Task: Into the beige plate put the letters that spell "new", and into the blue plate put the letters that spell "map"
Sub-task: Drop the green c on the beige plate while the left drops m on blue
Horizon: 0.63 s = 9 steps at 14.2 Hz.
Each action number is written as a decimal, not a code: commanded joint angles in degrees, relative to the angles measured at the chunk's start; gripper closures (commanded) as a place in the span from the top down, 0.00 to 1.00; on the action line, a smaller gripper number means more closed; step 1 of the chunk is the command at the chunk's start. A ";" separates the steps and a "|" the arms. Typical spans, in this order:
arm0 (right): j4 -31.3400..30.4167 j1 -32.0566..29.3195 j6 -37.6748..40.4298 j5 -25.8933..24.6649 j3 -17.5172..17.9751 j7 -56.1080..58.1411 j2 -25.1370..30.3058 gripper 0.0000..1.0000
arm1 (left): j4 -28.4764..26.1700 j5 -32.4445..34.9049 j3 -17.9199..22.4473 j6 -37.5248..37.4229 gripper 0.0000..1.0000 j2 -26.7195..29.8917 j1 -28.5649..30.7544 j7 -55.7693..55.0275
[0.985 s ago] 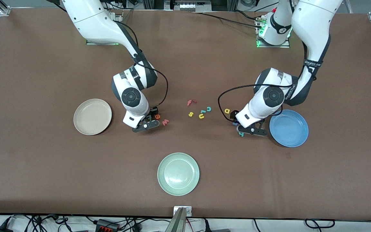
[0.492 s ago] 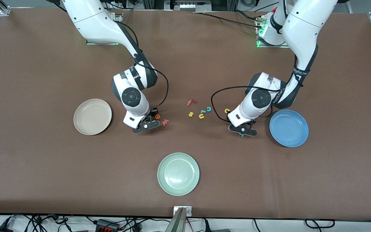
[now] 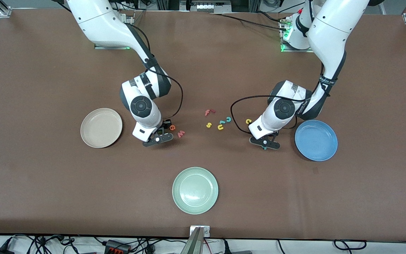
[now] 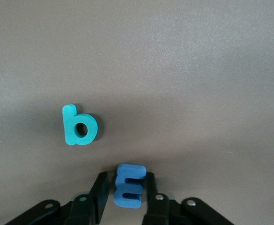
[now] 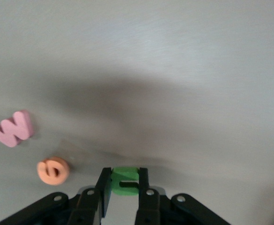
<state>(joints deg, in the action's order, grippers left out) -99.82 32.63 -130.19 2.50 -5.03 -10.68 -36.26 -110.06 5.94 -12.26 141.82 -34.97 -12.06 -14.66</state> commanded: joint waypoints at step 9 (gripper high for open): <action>-5.54 -18.83 16.20 0.05 -2.09 4.09 8.13 0.09 | 8.55 9.59 1.19 -24.22 0.11 8.52 10.72 5.59</action>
<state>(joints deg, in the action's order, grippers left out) -101.56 14.65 -114.11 2.49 -7.82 -7.13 -29.27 -102.63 11.31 -10.50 119.69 -26.38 -5.54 -12.49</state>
